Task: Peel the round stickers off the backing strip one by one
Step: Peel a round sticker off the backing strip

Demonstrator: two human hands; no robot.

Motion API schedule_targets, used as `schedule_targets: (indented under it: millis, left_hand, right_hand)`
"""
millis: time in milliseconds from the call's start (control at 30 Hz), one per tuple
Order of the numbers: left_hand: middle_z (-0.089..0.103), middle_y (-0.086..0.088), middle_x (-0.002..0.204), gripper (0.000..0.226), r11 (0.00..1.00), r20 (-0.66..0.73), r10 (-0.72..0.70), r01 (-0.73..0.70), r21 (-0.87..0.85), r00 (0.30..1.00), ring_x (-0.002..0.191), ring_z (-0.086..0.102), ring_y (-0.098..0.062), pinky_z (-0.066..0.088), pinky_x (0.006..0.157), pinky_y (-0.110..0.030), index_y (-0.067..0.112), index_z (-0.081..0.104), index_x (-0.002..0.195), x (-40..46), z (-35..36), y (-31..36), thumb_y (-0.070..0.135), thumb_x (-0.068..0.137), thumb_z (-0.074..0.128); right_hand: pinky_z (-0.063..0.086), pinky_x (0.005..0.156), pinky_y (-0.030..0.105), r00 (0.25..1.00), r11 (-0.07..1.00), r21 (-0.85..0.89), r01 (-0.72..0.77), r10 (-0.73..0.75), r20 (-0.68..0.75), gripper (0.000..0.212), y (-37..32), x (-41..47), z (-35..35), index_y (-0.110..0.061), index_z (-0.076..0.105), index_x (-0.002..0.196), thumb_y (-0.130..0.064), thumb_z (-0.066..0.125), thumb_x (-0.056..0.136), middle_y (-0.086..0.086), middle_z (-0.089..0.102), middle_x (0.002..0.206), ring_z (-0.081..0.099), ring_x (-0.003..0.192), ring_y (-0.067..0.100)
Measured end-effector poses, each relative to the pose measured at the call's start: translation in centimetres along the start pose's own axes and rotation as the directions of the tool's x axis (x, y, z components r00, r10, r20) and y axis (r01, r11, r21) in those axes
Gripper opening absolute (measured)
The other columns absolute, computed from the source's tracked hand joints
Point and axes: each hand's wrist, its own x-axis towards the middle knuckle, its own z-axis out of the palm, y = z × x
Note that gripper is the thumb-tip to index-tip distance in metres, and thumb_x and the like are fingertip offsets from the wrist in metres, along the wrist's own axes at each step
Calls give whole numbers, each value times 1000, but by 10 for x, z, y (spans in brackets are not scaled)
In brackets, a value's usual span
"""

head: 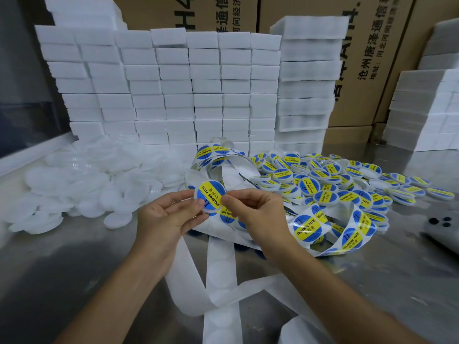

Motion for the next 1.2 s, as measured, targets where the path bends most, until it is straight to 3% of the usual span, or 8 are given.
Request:
schedule_targets:
  millis: [133,300,500,633,767,900,1000,1200]
  left_hand:
    - [75,-17,85,32,1000,0,23,-23,12,1000,74,75,-25,59,63,-25,3,71,93,-2,1,1,7,63,79]
    - [75,-16,81,22,987,-8,117,-116,115,993,76,74,-29,60,65,-28,10,73,87,-4,3,0,-3,71,79]
    - [75,-13,78,23,963,32,176,-179,199,984,76,74,-30,61,72,-33,17,76,79,-9,7,3,2,63,84]
    - [75,-15,79,34,993,86,107,-110,35,991,76,74,-29,60,68,-30,20,77,81,-12,10,8,21,48,85]
    - [74,-17,83,39,996,157,65,-55,-67,985,83,74,-26,59,70,-28,17,78,92,-15,14,9,17,54,81]
    - [75,-11,83,32,997,242,33,-14,-79,970,83,74,-23,59,70,-28,24,80,90,-16,15,8,10,63,72]
    - [76,-12,86,32,998,288,9,9,-61,957,85,74,-25,59,70,-27,21,80,93,-18,17,7,10,64,71]
    - [71,-6,71,37,999,311,22,-31,21,950,73,72,-20,58,70,-27,23,80,94,-18,15,6,16,58,78]
  right_hand:
    - [56,65,18,998,997,-58,54,-55,-17,12,1,0,1,-24,77,80,-12,78,83,-6,77,79,74,76,12]
    - [59,63,34,973,931,-309,195,-223,-58,10,7,0,0,-27,77,79,-18,77,82,-10,74,73,70,67,19]
    - [59,63,29,963,897,-401,185,-246,-107,12,9,0,-2,-17,76,78,-28,79,82,-8,72,66,69,62,6]
    - [53,60,20,968,906,-377,193,-238,-78,31,6,-2,-1,-26,69,106,-40,79,80,-15,71,79,63,62,4]
    - [58,65,35,979,937,-286,200,-183,85,43,6,-8,8,-21,64,124,-38,73,86,-5,73,87,69,67,18]
    - [59,67,45,981,964,-188,189,-192,1,21,4,-4,5,-6,70,106,-22,66,93,8,74,81,69,68,26]
    - [56,57,35,976,959,-197,204,-214,-32,18,5,-2,1,-2,70,94,-18,61,96,12,72,72,64,55,20]
    - [54,55,28,988,973,-182,142,-150,-33,39,7,-6,7,-15,67,81,-50,80,73,6,70,66,64,57,16]
